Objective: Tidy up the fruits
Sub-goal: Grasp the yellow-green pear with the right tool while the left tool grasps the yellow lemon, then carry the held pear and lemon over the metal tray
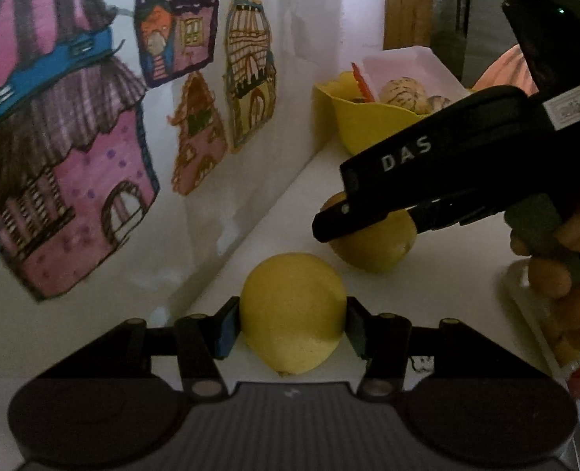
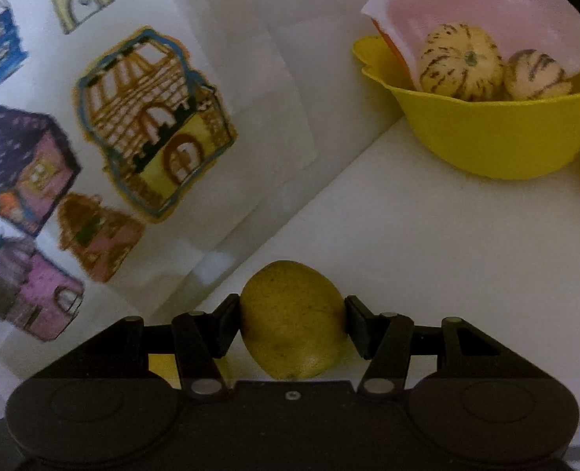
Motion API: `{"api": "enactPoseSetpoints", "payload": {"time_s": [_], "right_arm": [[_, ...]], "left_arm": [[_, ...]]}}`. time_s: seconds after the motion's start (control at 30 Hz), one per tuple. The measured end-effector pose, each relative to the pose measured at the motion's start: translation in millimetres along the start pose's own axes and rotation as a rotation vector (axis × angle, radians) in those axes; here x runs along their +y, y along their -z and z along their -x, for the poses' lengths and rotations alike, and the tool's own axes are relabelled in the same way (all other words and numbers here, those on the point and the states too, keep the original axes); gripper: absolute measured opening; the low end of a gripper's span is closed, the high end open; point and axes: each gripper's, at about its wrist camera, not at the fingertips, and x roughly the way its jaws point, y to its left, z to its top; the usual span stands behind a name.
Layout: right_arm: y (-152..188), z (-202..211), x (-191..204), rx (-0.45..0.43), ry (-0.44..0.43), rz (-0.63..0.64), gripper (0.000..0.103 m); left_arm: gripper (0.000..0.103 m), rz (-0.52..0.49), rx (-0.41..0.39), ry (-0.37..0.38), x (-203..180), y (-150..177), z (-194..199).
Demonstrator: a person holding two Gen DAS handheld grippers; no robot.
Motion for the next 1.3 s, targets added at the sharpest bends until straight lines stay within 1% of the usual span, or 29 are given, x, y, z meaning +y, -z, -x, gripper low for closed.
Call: {"api": "enactPoseSetpoints", "payload": {"time_s": [0.17, 0.23, 0.27, 0.3, 0.43, 0.6, 0.77, 0.97, 1.17, 1.3], "right_arm": [[18, 14, 6, 0.008, 0.005, 0.017, 0.058], [26, 20, 9, 0.007, 0.004, 0.017, 0.058], [29, 30, 2, 0.007, 0.000, 0.018, 0.058], [33, 32, 3, 0.007, -0.001, 0.018, 0.058], [49, 50, 5, 0.007, -0.001, 0.013, 0.058], [69, 72, 16, 0.006, -0.004, 0.017, 0.058], [77, 95, 20, -0.006, -0.018, 0.008, 0.058], [97, 126, 24, -0.010, -0.020, 0.001, 0.058], [119, 172, 26, -0.031, -0.017, -0.013, 0.058], [132, 202, 21, -0.045, -0.016, -0.028, 0.058]], "left_arm": [[0.059, 0.004, 0.009, 0.008, 3, 10, 17], [0.059, 0.009, 0.012, 0.009, 8, 17, 30], [0.059, 0.011, 0.013, 0.009, 9, 19, 33], [0.059, 0.013, 0.014, 0.009, 12, 23, 39], [0.059, 0.022, 0.018, 0.007, 14, 28, 46], [0.059, 0.028, 0.016, 0.005, 20, 34, 58], [0.059, 0.039, 0.012, 0.001, 21, 33, 67], [0.059, 0.031, 0.002, 0.009, 18, 32, 79], [0.059, 0.018, -0.013, 0.025, 4, 23, 84], [0.059, 0.007, -0.024, 0.047, -8, 22, 95]]}}
